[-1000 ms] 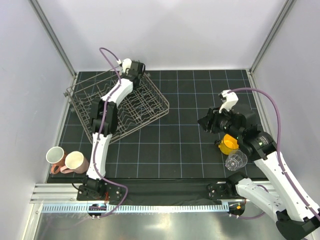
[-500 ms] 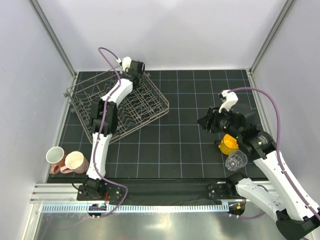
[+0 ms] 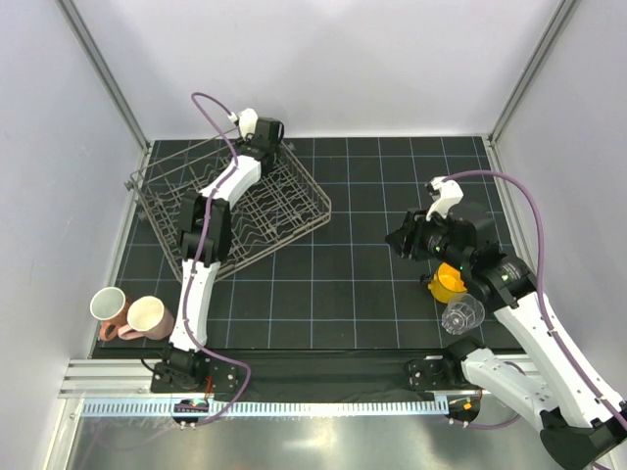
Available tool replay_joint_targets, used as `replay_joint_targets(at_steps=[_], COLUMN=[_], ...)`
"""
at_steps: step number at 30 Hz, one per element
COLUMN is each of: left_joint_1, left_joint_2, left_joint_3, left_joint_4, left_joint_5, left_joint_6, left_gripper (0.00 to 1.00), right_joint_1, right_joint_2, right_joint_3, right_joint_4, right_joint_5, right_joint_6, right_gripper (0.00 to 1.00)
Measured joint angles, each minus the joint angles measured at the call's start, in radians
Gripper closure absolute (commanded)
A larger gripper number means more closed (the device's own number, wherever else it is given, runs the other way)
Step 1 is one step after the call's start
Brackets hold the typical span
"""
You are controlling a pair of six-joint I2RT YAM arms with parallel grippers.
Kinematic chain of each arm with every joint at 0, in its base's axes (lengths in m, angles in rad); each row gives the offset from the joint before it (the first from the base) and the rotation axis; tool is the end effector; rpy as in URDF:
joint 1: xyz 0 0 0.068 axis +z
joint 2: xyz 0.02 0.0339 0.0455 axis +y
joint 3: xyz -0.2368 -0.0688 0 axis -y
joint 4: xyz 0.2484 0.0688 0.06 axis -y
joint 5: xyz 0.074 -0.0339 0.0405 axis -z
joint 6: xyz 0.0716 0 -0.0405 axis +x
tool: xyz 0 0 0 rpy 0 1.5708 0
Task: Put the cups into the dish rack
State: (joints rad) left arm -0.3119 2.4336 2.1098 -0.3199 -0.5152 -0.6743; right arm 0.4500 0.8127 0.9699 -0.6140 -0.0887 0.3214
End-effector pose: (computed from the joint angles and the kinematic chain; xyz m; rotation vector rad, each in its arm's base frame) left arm 0.5471 -0.1393 0.1635 -0.6511 2.0179 -0.0096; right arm 0.1985 0.1029 0.3195 -0.1904 2.0654 0.5710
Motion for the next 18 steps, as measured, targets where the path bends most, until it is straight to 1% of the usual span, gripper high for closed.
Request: replay_joint_targets(at_steps=[1,3,6,10,13,14,15,16,18], left_joint_1=[0.0,0.001,0.002,0.002,0.003,0.003,0.003,0.003,0.003], left_joint_2=[0.0,-0.005,-0.023,-0.108,-0.227,-0.278,-0.334,-0.397,-0.525], left_joint_3=[-0.005,-0.02,-0.061,-0.161,-0.275,-0.315,-0.356,-0.405,-0.491], left_joint_4=[0.007,0.018,0.023,0.011,0.005,0.006,-0.001,0.002,-0.006], left_joint_5=[-0.005,-0.008,-0.007,-0.001,0.015,0.024,0.034,0.047,0.08], left_joint_6=[-0.001,-0.002,-0.003,-0.007,-0.02,-0.027,-0.034,-0.046,-0.066], left_gripper=[0.36,0.31,0.27,0.23,0.23,0.23,0.23,0.23,0.22], right_joint_1=[0.0,0.0,0.0,0.0,0.0,0.0,0.0,0.0,0.0], right_joint_2=[0.002,0.004,0.014,0.069,0.1,0.107,0.113,0.117,0.131], right_joint_3=[-0.002,-0.002,0.0,0.023,0.027,0.027,0.027,0.027,0.027], right_joint_4=[0.0,0.0,-0.004,-0.042,-0.082,-0.101,-0.121,-0.14,-0.174], right_joint_5=[0.0,0.0,-0.004,-0.008,0.006,0.024,0.048,0.074,0.125], right_joint_6=[0.0,0.002,0.002,-0.001,0.004,0.011,0.025,0.032,0.05], right_gripper=[0.49,0.49,0.48,0.4,0.23,0.08,0.02,0.0,0.0])
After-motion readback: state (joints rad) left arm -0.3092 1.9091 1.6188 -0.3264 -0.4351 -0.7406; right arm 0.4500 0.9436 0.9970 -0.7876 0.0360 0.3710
